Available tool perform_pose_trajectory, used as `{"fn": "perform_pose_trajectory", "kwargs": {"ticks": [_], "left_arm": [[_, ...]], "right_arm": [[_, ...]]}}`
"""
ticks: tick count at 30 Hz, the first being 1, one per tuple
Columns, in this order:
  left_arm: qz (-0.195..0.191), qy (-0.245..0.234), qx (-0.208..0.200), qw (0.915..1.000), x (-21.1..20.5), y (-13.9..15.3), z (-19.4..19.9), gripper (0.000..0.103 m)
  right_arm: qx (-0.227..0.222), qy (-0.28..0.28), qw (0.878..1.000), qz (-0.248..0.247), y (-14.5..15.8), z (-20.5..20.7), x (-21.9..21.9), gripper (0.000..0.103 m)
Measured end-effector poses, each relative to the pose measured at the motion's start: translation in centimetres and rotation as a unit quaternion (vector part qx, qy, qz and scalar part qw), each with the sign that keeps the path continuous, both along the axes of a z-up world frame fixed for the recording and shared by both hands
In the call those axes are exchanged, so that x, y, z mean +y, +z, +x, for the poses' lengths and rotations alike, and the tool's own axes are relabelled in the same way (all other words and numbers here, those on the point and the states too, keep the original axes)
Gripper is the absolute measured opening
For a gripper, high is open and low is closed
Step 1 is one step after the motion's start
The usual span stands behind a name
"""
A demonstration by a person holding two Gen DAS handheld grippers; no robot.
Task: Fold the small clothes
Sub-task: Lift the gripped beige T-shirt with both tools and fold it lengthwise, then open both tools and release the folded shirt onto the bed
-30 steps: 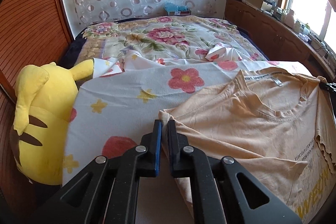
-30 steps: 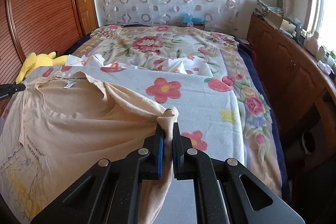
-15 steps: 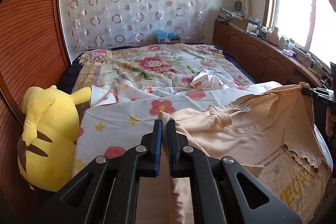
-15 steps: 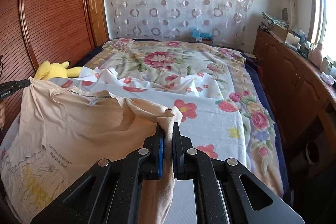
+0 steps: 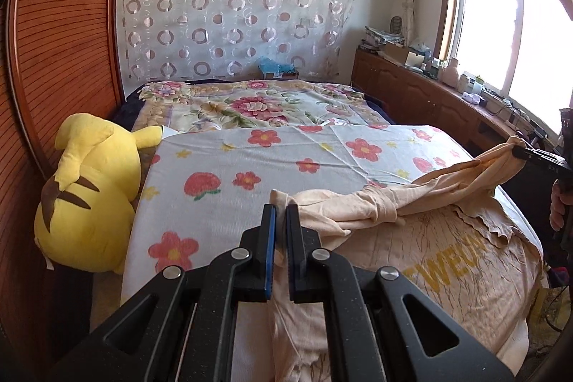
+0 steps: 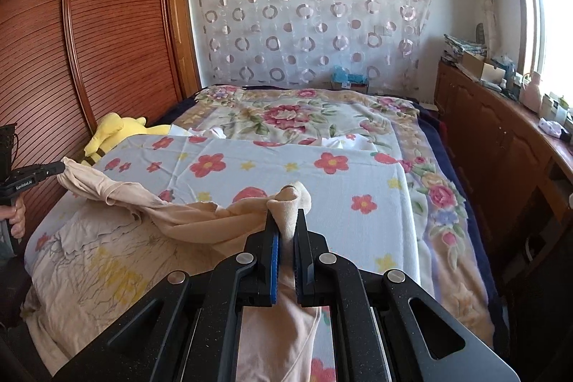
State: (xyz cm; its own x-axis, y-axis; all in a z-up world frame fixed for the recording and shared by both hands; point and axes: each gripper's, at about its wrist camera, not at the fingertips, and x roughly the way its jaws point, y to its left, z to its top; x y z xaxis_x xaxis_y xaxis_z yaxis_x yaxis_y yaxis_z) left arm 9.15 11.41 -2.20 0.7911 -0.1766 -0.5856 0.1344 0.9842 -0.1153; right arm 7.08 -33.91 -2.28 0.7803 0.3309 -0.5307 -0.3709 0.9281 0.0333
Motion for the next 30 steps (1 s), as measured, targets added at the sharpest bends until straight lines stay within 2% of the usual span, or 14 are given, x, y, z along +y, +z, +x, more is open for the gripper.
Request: {"fn": "perform_pose_trajectory", "kwargs": {"ticks": [5,9,13,18,20,23,25,30], "left_arm": [[-0.026,0.012,-0.003,0.9996,0.8,-1.0,-5.6,0.006],[-0.052,0.020,0.008,0.9984,1.3,-1.8,-8.4,0.006],[-0.035,0.023,0.009,0.9991,0.7,-1.6,-10.7,0.006],[-0.015,0.014,0.030,0.9993,-0.3,-2.1,-12.4,0.006],[-0.015,0.013,0.040,0.9990,-0.3,-2.9,-12.3,0.006],[-0.005,0.021,0.058,0.9981,-0.2,-4.0,-11.8,0.007],[0.001,0.024,0.061,0.9979,-0.2,-4.2,-11.6,0.012],[0.003,0.024,0.049,0.9985,0.3,-3.2,-11.0,0.034]], "right_arm": [[0.001,-0.008,1.000,0.030,0.1,-3.3,-1.7,0.006],[0.015,-0.016,0.999,0.041,-0.8,-5.9,-2.2,0.006],[0.028,-0.022,0.999,0.022,-0.8,-7.6,-2.6,0.006],[0.035,-0.022,0.999,0.035,-0.1,-9.0,-3.7,0.006],[0.060,-0.007,0.998,0.031,-1.1,-8.7,-3.1,0.006],[0.089,-0.002,0.996,-0.004,-3.1,-7.7,-1.8,0.006],[0.103,0.001,0.995,-0.019,-3.9,-7.0,-1.4,0.006],[0.108,0.000,0.994,-0.029,-3.6,-5.7,-1.5,0.009]]}}
